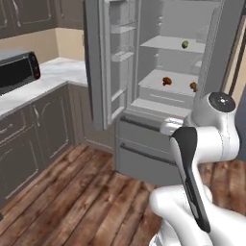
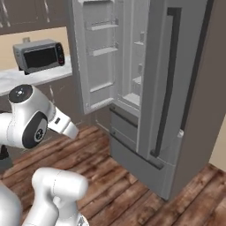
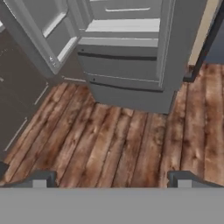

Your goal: Gather the carrot and cucumber from the fridge and place them on a tray on the dining counter. Then gather the chicken drumsticks from the fridge and place them on the other tray.

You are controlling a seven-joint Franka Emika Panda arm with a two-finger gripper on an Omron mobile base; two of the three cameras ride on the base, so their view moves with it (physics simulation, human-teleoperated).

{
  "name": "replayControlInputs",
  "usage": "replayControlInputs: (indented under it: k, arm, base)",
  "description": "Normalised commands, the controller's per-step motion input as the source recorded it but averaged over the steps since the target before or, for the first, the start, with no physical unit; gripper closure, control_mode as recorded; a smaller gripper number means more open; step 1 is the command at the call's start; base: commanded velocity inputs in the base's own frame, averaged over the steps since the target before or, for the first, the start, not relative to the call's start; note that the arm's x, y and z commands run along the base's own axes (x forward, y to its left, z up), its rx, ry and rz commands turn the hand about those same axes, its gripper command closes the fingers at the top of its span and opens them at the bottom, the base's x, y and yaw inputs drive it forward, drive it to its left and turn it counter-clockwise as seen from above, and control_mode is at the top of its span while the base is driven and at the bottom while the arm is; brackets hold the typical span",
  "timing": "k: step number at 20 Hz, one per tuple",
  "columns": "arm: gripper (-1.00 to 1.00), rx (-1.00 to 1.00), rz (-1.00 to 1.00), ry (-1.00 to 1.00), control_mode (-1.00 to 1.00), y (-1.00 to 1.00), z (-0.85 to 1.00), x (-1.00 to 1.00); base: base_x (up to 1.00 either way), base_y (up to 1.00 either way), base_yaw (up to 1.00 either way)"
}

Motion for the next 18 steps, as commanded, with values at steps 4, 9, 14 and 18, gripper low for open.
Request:
replayControlInputs:
  k: [4,9,14,18]
  arm:
    - [-1.0,0.0,0.0,0.0,1.0,0.0,0.0,0.0]
    - [-1.0,0.0,0.0,0.0,1.0,0.0,0.0,0.0]
    - [-1.0,0.0,0.0,0.0,1.0,0.0,0.0,0.0]
    - [-1.0,0.0,0.0,0.0,1.0,0.0,0.0,0.0]
  base:
    - [0.61,0.31,-0.22]
    - [0.54,0.18,-0.18]
    - [0.48,0.0,-0.13]
    - [0.54,0.0,-0.21]
